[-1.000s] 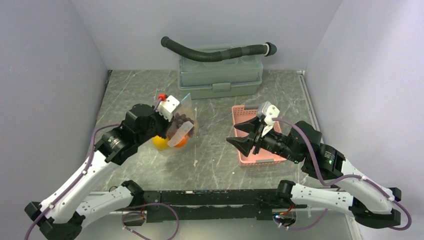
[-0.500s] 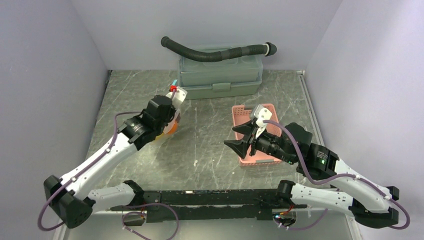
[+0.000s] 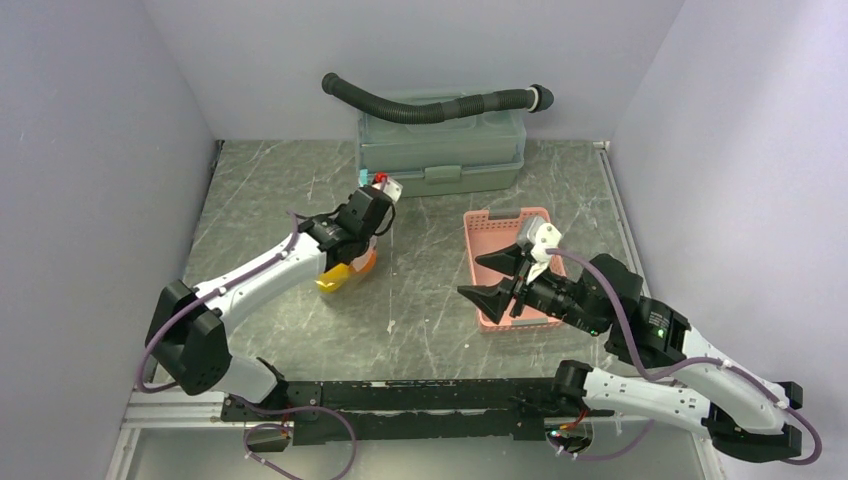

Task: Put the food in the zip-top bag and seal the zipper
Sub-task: Place the zipper food storage bag at the center of the board.

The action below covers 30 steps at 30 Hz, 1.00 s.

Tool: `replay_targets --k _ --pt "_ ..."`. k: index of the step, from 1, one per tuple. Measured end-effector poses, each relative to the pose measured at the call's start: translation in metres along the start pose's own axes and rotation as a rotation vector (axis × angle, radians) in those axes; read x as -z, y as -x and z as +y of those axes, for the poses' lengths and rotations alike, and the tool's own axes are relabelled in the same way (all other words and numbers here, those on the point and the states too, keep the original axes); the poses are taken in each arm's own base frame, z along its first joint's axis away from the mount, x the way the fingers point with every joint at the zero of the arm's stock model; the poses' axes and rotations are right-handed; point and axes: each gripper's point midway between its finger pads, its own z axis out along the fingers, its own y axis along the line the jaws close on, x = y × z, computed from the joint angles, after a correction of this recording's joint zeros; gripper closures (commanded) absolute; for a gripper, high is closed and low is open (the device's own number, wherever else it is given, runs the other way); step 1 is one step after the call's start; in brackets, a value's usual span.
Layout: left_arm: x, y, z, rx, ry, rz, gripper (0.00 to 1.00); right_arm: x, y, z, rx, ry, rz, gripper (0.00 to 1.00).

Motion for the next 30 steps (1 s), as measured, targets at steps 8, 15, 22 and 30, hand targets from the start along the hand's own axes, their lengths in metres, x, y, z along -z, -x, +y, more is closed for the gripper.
replay_targets --k 8,15,22,30 --pt "0.015 0.016 -0.055 0.068 -0.146 -0.067 1.0 0.009 0.004 -0.002 -0.001 -0.008 -0.023 0.34" --pt "0.028 0.011 -0.111 0.07 -0.265 -0.062 1.0 0.01 0.002 -0.004 -0.002 -0.018 -0.016 0.31" --pt "0.042 0.002 -0.143 0.075 -0.346 -0.053 0.75 0.012 0.0 -0.009 -0.009 -0.047 -0.015 0.29" --pt "0.073 -0.007 -0.176 0.078 -0.445 -0.079 0.61 0.019 -0.001 -0.021 -0.018 -0.116 -0.021 0.25"
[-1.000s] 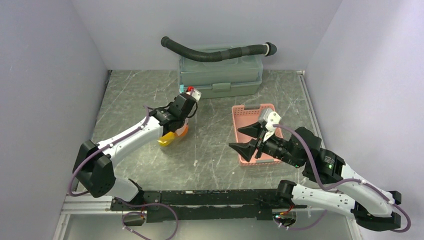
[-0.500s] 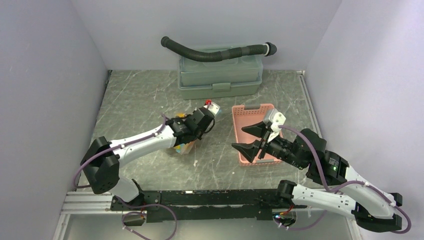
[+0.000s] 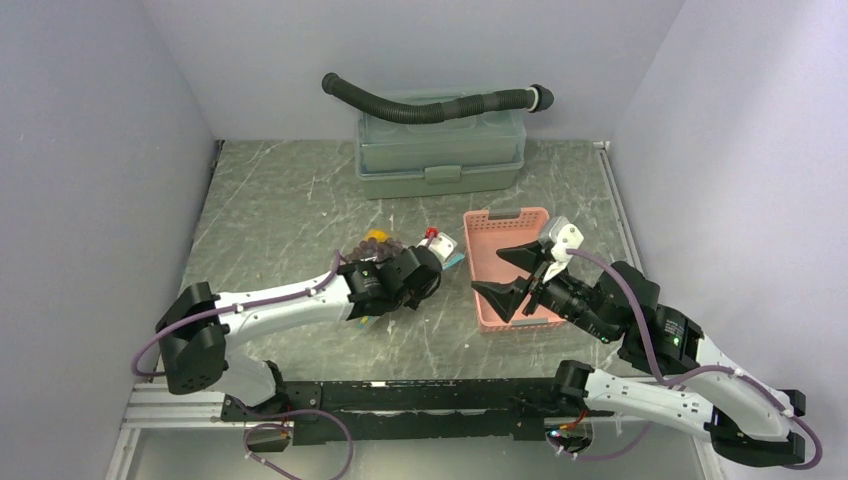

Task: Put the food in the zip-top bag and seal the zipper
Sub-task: Place the zipper food storage bag at the center of the board, then reset both arms

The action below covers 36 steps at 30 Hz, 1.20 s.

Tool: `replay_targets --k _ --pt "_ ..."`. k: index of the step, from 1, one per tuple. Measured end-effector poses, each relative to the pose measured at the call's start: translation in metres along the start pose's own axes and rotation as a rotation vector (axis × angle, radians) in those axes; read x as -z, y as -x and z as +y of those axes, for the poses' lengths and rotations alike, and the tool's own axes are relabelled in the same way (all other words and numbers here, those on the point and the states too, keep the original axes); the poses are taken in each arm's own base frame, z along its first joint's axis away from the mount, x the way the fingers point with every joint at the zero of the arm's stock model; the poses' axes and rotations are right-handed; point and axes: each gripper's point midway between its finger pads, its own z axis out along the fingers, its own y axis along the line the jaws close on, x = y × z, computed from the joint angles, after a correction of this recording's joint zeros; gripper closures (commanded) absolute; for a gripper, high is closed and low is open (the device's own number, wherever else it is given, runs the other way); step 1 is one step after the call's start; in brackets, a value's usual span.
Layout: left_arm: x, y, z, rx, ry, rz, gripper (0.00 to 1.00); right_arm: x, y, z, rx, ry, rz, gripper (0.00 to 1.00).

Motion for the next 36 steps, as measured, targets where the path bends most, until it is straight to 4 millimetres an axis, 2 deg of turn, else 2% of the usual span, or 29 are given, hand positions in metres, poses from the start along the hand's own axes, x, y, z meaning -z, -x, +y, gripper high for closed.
replay_targets --k 8,14,20,24,25,26,32,36 --pt "0.034 0.011 -0.034 -0.005 -0.098 -0.079 0.51 0.002 -0.003 -0.009 -0.017 -0.052 -0.002 0.24" --pt "0.061 0.018 -0.037 0.001 -0.135 -0.126 0.46 0.0 -0.009 -0.012 -0.038 -0.076 0.01 0.22" --pt "0.09 0.03 -0.016 0.053 -0.107 -0.195 0.34 -0.004 -0.02 -0.021 -0.076 -0.139 0.027 0.19" --pt "0.105 0.033 0.002 0.068 -0.06 -0.216 0.14 -0.008 -0.027 -0.025 -0.097 -0.178 0.047 0.17" --pt "0.108 0.033 0.005 0.07 -0.049 -0.215 0.03 -0.01 -0.029 -0.026 -0.101 -0.188 0.053 0.16" --pt "0.11 0.033 0.009 0.074 -0.037 -0.215 0.01 -0.012 -0.031 -0.027 -0.105 -0.196 0.061 0.15" --pt "0.128 0.027 0.031 0.086 0.01 -0.217 0.0 -0.023 -0.047 -0.032 -0.112 -0.246 0.116 0.09" --pt "0.138 0.027 0.053 0.116 0.052 -0.22 0.0 -0.03 -0.063 -0.038 -0.107 -0.281 0.159 0.07"
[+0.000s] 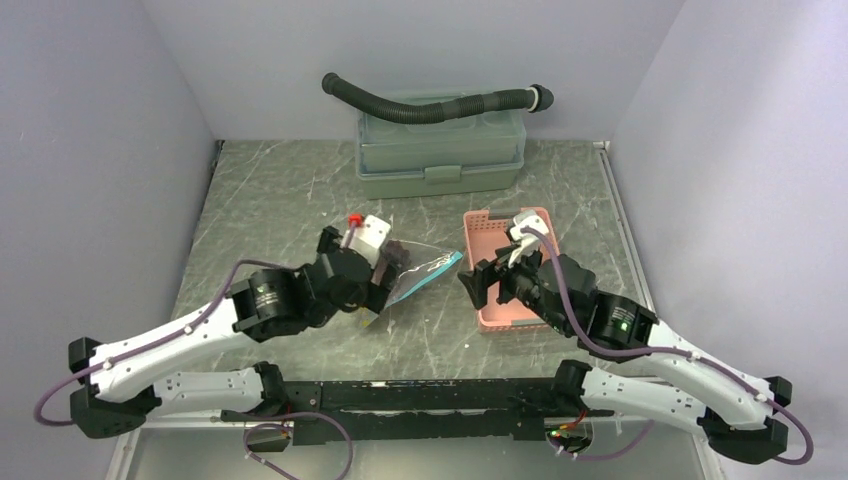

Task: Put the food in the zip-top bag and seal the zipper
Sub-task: Reset both arms

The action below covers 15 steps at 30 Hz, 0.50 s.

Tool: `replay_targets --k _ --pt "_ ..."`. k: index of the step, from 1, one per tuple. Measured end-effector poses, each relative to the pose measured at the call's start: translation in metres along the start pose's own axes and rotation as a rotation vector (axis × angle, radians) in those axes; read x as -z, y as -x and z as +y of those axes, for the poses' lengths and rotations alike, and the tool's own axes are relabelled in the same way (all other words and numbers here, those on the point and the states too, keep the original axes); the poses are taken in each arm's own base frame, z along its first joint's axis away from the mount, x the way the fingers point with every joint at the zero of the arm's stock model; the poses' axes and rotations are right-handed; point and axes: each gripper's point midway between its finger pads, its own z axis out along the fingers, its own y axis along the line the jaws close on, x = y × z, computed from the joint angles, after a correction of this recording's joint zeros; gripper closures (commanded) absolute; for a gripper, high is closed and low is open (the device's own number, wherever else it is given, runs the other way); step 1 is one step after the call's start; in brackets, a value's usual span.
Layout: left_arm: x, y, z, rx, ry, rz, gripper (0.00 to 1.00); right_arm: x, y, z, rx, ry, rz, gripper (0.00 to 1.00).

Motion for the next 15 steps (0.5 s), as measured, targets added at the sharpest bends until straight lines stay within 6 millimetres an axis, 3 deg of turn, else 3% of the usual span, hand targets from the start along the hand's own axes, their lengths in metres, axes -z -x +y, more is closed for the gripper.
replay_targets --k 4,10,15 --pt "0.001 0.002 0.043 0.08 0.09 0.011 0.0 -0.014 -0.003 -0.015 -0.022 -0.049 0.026 0.04" --pt "0.001 -0.002 0.102 0.215 0.179 0.046 0.0 -0.035 -0.007 -0.061 -0.128 -0.15 0.063 0.02" --pt "-0.014 -0.015 0.13 0.323 0.203 0.105 0.0 -0.042 -0.018 -0.08 -0.203 -0.157 0.074 0.02"
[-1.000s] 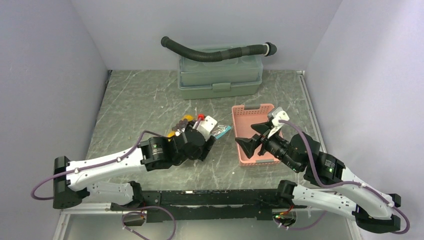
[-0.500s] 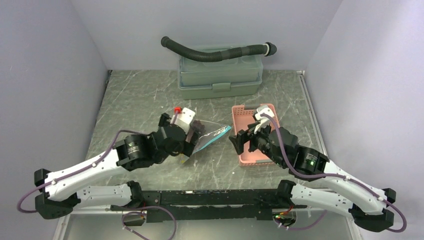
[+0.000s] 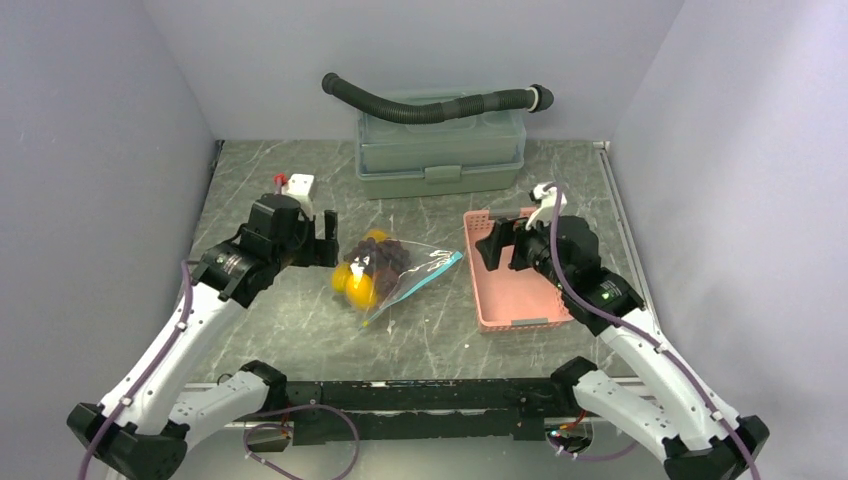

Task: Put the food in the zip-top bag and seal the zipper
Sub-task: Reset both arms

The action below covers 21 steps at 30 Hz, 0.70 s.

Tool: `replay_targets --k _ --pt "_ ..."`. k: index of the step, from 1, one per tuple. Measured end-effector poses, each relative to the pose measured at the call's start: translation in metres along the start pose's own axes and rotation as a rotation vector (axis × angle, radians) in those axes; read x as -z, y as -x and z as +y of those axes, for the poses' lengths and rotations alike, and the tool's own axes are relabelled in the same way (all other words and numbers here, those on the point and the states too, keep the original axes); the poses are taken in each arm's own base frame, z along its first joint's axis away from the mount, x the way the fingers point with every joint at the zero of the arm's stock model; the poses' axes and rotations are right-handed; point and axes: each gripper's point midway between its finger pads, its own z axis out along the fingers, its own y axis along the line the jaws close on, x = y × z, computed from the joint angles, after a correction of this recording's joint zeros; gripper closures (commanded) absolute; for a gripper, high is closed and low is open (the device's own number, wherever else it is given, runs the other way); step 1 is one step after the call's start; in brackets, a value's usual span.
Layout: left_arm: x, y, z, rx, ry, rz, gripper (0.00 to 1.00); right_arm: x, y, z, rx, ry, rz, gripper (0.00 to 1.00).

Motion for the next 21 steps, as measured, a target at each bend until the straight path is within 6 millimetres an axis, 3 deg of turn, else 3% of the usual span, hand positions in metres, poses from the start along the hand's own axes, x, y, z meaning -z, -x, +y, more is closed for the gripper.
replay_targets --k 7,13,21 --pt "-0.02 -0.025 0.009 0.074 -0.015 0.067 0.0 -0.001 -0.01 -0.036 -0.104 -0.033 -0.006 0.02" --pt "-0.008 -0.015 0.012 0.096 -0.013 -0.003 0.0 0.008 -0.016 -0.031 -0.106 0.017 -0.052 0.0" --pt "0.016 -0.002 0.012 0.112 -0.054 -0.132 0.0 0.027 -0.006 -0.025 -0.043 0.056 -0.173 0.0"
